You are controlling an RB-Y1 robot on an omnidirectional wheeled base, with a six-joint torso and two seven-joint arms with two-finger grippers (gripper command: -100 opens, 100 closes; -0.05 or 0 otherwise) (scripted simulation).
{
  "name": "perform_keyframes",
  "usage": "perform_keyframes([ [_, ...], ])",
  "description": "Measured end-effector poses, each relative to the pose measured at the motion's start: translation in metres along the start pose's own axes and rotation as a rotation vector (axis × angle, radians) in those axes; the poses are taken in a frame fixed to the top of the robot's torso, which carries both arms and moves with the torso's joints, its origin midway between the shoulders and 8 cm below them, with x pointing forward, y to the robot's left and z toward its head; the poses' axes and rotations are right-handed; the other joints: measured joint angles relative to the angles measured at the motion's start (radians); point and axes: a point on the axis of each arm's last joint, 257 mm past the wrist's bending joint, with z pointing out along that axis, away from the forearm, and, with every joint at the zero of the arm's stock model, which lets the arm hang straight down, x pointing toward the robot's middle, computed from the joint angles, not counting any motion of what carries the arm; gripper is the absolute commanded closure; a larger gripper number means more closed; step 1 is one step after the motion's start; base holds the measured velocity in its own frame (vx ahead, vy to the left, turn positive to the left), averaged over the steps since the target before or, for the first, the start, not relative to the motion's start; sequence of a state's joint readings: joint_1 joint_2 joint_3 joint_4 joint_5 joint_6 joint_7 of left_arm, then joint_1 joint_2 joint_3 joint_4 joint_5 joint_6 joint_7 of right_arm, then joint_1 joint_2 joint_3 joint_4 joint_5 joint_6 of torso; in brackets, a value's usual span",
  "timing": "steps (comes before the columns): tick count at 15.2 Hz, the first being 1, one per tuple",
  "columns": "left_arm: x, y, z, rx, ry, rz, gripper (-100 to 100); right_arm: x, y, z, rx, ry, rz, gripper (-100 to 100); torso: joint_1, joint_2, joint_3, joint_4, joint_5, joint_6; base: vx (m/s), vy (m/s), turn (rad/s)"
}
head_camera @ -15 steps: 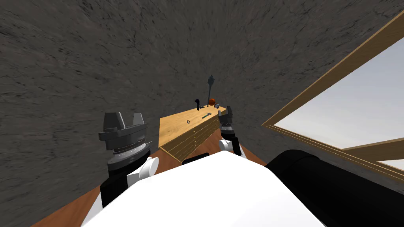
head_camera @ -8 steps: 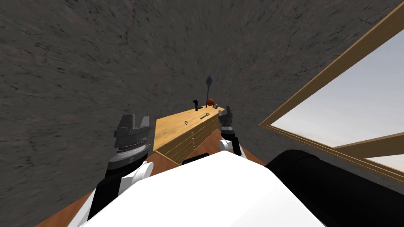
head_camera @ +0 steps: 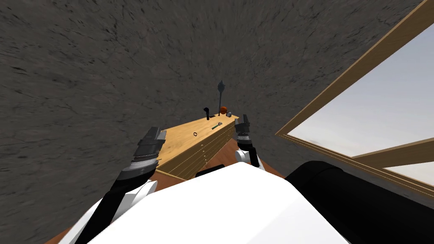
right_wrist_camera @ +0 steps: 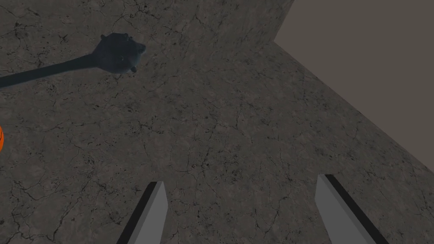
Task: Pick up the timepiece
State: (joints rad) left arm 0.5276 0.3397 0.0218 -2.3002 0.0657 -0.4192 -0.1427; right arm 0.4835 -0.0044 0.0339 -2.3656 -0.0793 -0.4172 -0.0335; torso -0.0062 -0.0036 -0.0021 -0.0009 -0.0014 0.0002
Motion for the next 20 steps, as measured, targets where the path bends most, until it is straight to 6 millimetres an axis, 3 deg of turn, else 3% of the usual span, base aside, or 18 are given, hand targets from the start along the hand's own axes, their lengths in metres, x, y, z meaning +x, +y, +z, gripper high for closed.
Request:
perform_keyframes([
  [8, 0.01, 0.067, -0.022, -0.226, 0.134, 0.045, -100, 0.0, 0.0, 0.0, 0.0, 0.0, 0.0, 0, -0.001, 0.0, 0.0, 0.0, 0.0, 0.0, 0.052, -0.091, -0.066],
  [16, 0.004, 0.137, -0.068, -0.471, 0.267, 0.108, -100, 0.0, 0.0, 0.0, 0.0, 0.0, 0.0, 0, -0.002, 0.0, 0.0, 0.0, 0.0, 0.0, 0.058, -0.094, -0.063],
  [20, -0.001, 0.161, -0.085, -0.569, 0.321, 0.141, -100, 0.0, 0.0, 0.0, 0.0, 0.0, 0.0, 0, 0.0, 0.0, 0.0, 0.0, 0.0, 0.0, 0.062, -0.076, -0.071],
])
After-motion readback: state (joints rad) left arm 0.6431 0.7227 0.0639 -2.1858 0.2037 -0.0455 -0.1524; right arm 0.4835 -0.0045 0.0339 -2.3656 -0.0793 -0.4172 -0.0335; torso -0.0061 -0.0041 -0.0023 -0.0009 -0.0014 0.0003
